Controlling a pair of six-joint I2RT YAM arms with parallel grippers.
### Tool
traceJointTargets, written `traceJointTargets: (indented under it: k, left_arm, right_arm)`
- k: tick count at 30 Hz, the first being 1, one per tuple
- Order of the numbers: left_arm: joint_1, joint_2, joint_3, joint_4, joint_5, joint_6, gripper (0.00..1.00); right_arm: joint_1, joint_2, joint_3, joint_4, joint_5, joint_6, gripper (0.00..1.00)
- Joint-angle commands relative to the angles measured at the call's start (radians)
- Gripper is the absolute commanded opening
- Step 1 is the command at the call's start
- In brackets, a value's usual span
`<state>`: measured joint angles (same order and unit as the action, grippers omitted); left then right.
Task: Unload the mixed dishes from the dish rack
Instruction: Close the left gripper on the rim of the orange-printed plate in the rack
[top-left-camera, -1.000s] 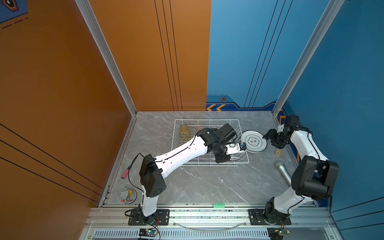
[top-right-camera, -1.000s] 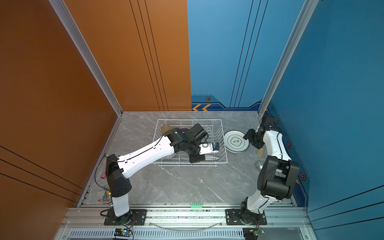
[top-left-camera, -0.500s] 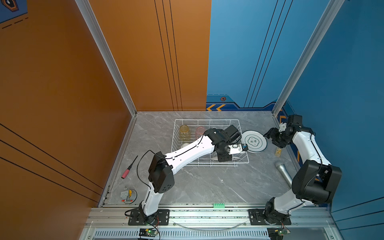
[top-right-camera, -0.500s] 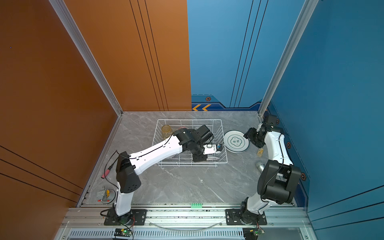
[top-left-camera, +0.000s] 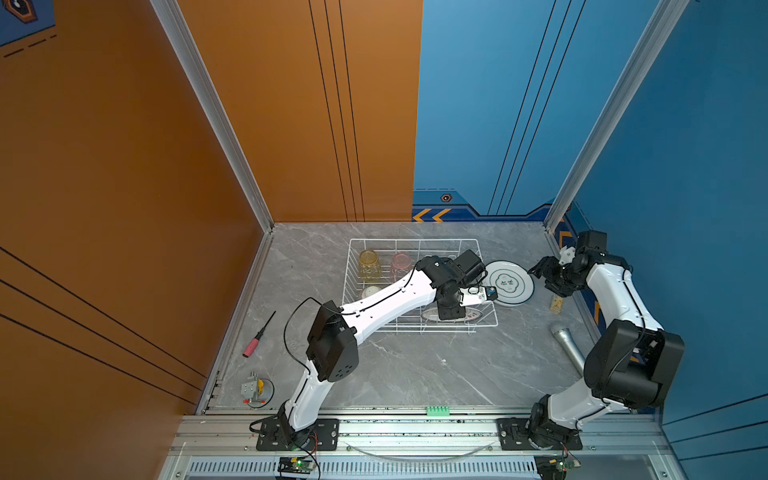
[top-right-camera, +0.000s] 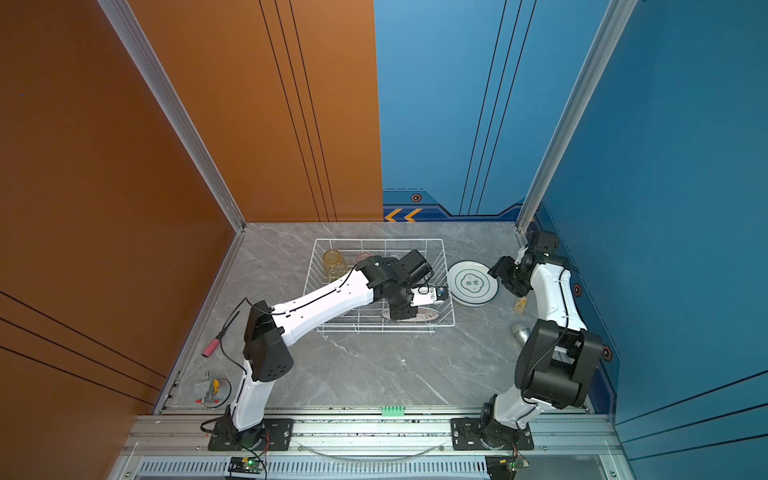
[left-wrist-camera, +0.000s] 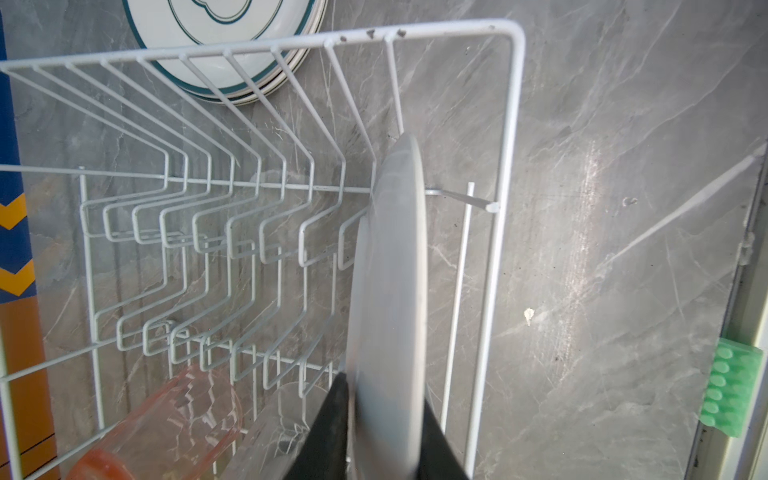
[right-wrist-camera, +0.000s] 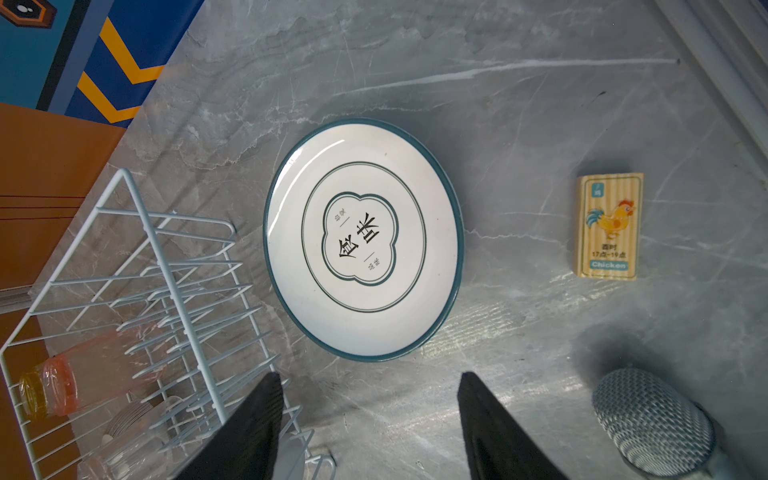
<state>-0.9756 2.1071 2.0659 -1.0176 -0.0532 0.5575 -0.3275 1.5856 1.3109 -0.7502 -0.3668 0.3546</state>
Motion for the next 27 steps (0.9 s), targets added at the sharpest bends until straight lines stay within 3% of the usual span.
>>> traceJointTargets:
  k: [1, 12, 27]
  left_arm:
    - [0.009, 0.022, 0.037, -0.016, -0.046, 0.008, 0.20]
    - [0.009, 0.040, 0.053, -0.013, -0.096, 0.012, 0.05]
    - [0.003, 0.011, 0.021, 0.041, -0.187, 0.021, 0.00]
  right_arm:
    - [-0.008, -0.024, -0.010, -0.020, -0.015, -0.022, 0.66]
    - [-0.008, -0.023, -0.016, -0.014, -0.026, -0.022, 0.66]
    - [-0.010, -0.030, -0.025, -0.003, -0.034, -0.014, 0.66]
